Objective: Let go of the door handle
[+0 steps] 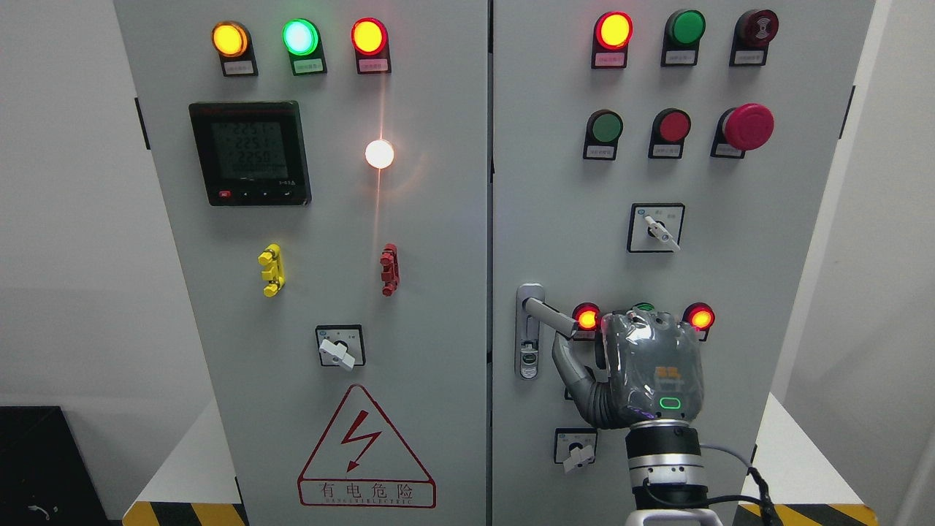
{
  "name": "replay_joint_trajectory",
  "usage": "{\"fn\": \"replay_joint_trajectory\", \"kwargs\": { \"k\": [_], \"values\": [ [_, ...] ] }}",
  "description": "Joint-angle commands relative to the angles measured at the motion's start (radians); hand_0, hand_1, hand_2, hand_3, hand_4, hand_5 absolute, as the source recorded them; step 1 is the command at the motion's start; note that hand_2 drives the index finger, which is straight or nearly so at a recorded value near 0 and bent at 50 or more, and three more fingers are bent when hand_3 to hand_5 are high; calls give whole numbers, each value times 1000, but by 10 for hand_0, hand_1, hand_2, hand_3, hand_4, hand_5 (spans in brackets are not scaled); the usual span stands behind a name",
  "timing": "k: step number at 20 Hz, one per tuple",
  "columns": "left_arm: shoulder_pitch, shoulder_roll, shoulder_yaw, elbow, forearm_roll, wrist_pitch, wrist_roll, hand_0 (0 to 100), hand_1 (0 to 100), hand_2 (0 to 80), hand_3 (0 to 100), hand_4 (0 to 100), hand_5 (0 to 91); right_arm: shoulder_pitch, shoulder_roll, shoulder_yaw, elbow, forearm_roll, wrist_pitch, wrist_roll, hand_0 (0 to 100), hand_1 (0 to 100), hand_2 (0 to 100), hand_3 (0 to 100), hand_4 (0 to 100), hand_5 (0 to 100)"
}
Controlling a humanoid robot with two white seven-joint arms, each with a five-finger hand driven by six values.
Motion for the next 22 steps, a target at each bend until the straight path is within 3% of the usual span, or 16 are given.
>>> {"fn": "replay_joint_trajectory", "kwargs": {
  "k": [1, 22],
  "values": [
    [18, 0, 0, 0, 0, 0, -1, 120, 556, 0, 0, 0, 0, -2, 0, -2, 0, 0, 0, 2, 531, 202, 932, 1000, 932, 921],
    [18, 0, 0, 0, 0, 0, -1, 120, 556, 0, 0, 0, 0, -8, -1, -3, -3, -2, 0, 0, 525, 202, 919, 1000, 927, 916]
  ]
}}
